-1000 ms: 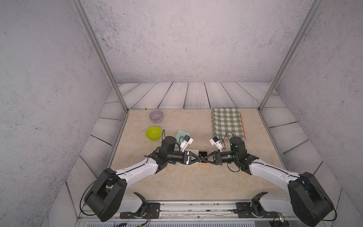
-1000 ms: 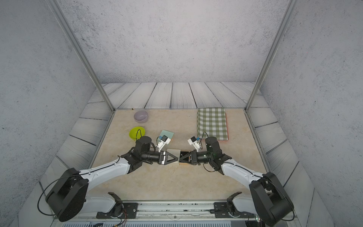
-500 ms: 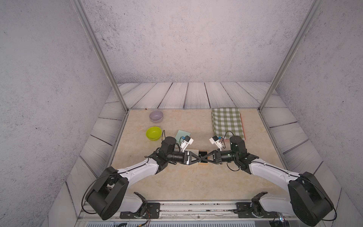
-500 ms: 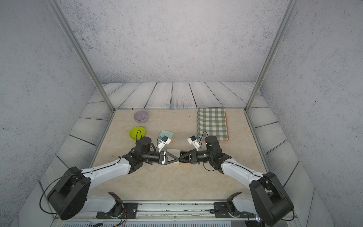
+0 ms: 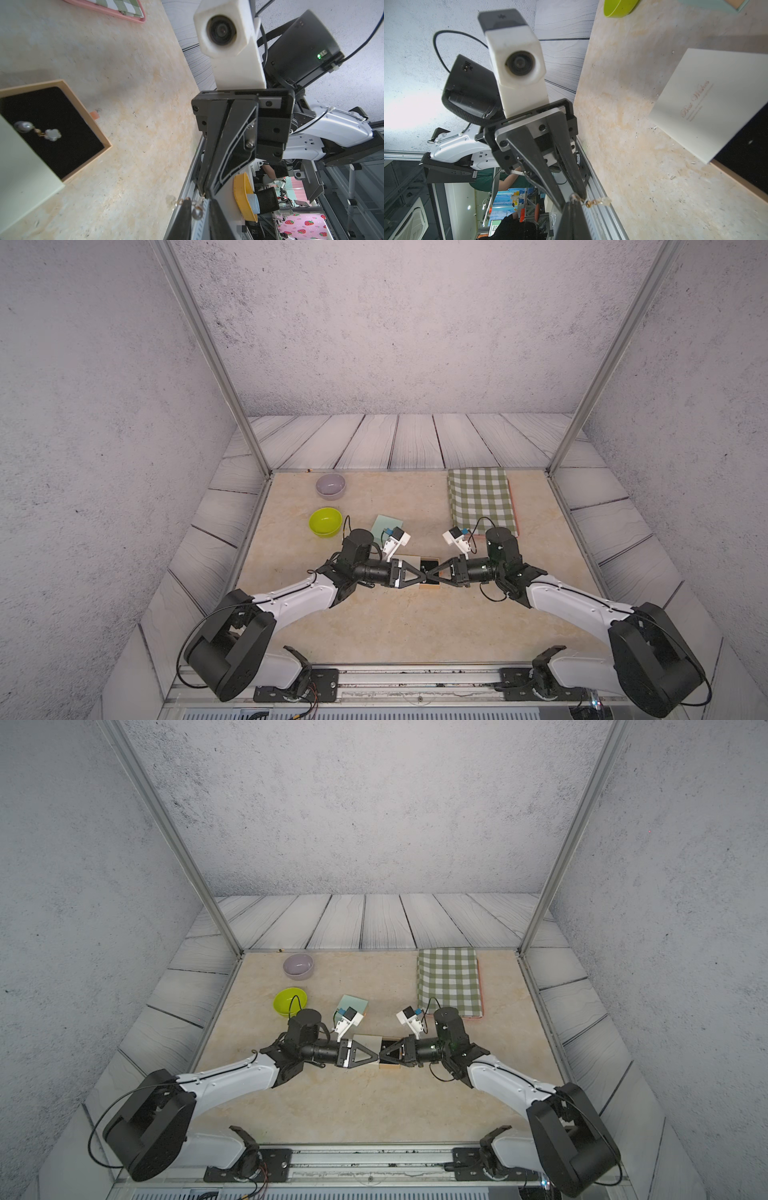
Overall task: Place the earrings into the drawer-style jewelry box
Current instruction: Pick up the earring from the center of the board.
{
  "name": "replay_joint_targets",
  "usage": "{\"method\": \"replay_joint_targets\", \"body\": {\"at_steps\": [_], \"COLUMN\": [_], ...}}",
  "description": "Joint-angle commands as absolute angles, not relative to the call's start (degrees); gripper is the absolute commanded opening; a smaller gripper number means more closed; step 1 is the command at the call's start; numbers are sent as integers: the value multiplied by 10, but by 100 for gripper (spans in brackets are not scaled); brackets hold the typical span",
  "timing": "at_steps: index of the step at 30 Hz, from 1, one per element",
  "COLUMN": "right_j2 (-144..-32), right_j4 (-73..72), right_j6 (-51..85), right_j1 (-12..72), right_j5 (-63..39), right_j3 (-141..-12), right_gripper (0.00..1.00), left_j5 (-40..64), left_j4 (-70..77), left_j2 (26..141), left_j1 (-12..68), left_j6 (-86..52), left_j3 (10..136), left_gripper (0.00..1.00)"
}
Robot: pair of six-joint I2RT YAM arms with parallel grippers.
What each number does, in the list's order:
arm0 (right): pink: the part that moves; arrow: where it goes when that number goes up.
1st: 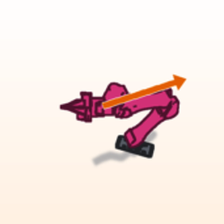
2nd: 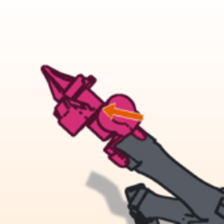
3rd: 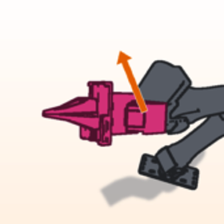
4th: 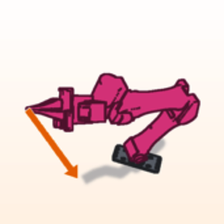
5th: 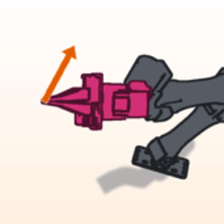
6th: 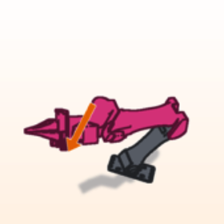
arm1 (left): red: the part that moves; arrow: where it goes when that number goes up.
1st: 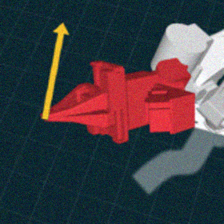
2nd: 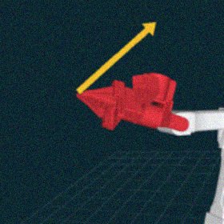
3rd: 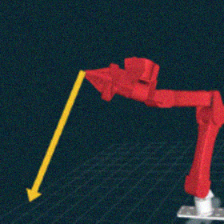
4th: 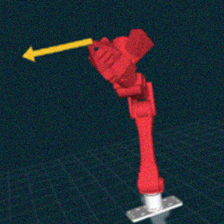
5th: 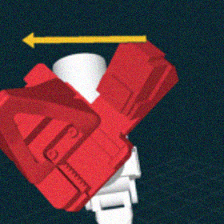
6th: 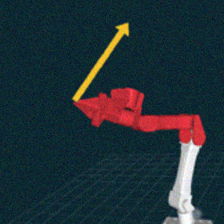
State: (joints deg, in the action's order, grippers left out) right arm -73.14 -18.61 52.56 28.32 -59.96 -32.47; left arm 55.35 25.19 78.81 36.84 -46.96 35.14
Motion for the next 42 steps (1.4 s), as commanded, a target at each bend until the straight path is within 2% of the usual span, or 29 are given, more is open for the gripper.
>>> {"method": "replay_joint_targets", "body": {"at_steps": [1, 6, 16, 31, 33, 35, 36, 39, 42], "right_j2": [-738, -741, -743, -745, -746, -742, -739, -718, -707], "right_j4": [-199, -206, -210, -216, -213, -170, -138, 34, 203], "right_j6": [530, 533, 535, 538, 535, 505, 486, 381, 283], "right_j1": [282, 282, 282, 281, 281, 277, 273, 241, 219], "right_j5": [-610, -610, -610, -611, -612, -612, -610, -556, -413], "right_j3": [-337, -335, -333, -328, -327, -337, -343, -371, -405], "right_gripper": [0, 0, 0, 0, 15, 37, 44, 57, 65], "left_j5": [564, 566, 566, 555, 551, 537, 529, 468, 371], "left_j4": [271, 278, 279, 274, 260, 192, 147, -48, -242], "left_j2": [789, 791, 796, 788, 786, 782, 781, 775, 779], "left_j1": [371, 371, 372, 373, 373, 373, 373, 375, 395], "left_j6": [-472, -476, -479, -481, -479, -459, -446, -385, -323], "left_j3": [345, 342, 341, 343, 345, 361, 372, 428, 509], "left_gripper": [19, 26, 25, 6, 0, 0, 0, 0, 0]}}
